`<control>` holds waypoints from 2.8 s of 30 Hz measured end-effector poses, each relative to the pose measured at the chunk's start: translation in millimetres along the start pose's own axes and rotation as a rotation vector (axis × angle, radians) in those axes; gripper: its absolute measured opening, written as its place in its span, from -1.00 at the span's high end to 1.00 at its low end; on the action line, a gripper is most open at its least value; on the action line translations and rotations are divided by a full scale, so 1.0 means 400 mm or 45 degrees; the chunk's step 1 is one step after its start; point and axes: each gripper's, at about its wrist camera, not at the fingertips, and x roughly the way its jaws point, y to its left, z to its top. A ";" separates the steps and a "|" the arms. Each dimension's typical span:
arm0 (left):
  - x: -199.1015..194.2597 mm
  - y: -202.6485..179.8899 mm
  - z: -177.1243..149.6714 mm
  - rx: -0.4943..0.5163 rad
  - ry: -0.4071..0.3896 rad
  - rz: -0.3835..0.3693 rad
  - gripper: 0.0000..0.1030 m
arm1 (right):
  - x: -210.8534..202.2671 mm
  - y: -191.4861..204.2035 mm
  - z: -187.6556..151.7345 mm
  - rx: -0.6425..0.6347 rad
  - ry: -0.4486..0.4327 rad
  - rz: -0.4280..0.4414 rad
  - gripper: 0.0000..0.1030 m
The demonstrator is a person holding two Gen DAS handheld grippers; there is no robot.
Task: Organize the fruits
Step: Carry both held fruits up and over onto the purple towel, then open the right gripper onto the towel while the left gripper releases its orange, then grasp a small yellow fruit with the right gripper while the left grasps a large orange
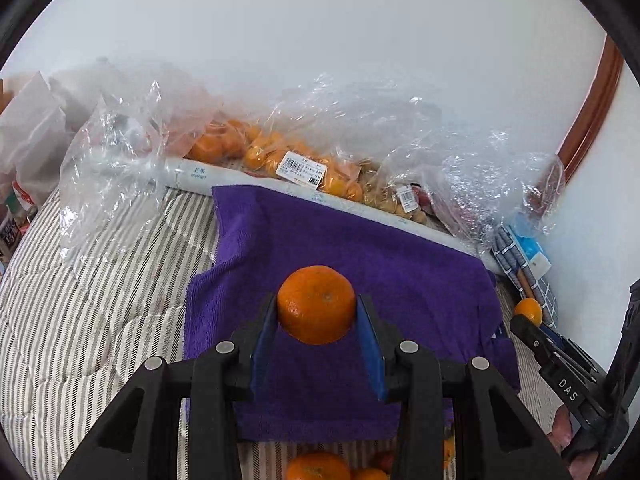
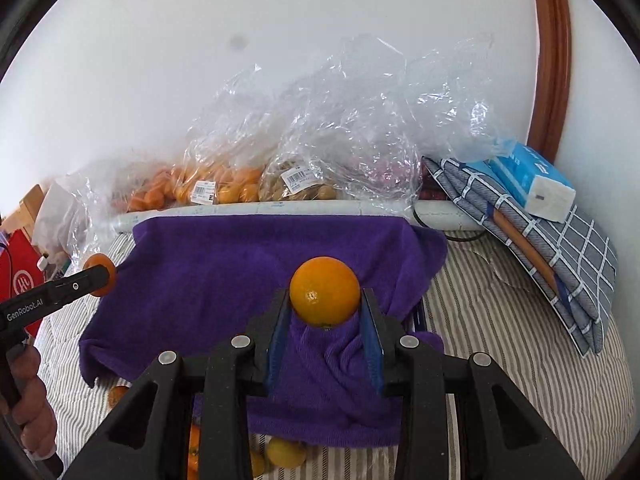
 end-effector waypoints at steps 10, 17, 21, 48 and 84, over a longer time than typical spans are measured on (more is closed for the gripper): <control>0.066 0.009 -0.011 0.006 0.060 0.012 0.27 | 0.087 -0.006 -0.026 -0.014 0.064 0.019 0.33; 0.099 0.018 -0.027 0.003 0.113 0.014 0.27 | 0.123 -0.011 -0.048 -0.026 0.120 0.024 0.33; 0.105 0.012 -0.034 0.021 0.121 0.027 0.27 | 0.138 -0.021 -0.052 -0.005 0.145 0.029 0.33; 0.104 -0.033 -0.046 0.117 0.115 -0.017 0.26 | 0.132 -0.003 -0.067 -0.050 0.098 0.027 -0.15; -0.061 0.003 -0.115 0.028 0.019 -0.106 -0.13 | -0.098 0.016 -0.130 -0.069 0.005 -0.048 -0.28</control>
